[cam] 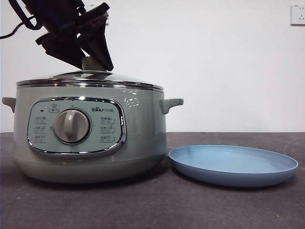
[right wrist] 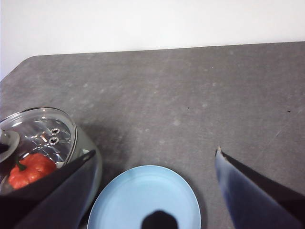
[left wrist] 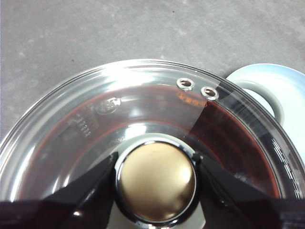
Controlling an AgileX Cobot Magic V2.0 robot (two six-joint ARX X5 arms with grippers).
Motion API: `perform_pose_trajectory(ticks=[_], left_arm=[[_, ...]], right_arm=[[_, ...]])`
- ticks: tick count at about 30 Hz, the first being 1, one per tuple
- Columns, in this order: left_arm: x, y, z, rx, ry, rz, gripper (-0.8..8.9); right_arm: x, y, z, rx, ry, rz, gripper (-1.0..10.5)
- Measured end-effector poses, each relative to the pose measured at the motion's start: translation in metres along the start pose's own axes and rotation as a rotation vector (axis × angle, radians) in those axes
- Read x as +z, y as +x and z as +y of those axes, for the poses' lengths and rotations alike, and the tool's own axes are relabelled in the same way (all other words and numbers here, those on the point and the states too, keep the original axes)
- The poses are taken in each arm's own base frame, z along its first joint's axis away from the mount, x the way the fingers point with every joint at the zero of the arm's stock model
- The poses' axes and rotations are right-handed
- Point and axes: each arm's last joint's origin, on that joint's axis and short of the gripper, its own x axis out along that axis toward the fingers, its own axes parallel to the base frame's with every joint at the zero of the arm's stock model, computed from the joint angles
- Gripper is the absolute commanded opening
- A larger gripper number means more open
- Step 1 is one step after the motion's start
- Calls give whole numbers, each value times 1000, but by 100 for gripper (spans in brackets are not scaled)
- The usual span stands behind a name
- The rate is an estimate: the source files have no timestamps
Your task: Take the pumpkin out from the steamer,put the pumpkin in the blue plate,close the lid
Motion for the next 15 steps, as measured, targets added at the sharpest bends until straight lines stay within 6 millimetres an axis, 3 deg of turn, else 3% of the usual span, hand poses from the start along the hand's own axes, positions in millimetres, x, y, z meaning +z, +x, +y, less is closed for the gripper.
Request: perform_pose_trajectory(ticks=[11, 15], left_arm=[[0, -3, -1, 1, 4, -16, -8], [4, -27, -3, 11, 13, -87, -8]], right_arm=[[0, 0, 0, 4, 4, 1, 409], [1, 7, 1, 97, 8, 15, 408]])
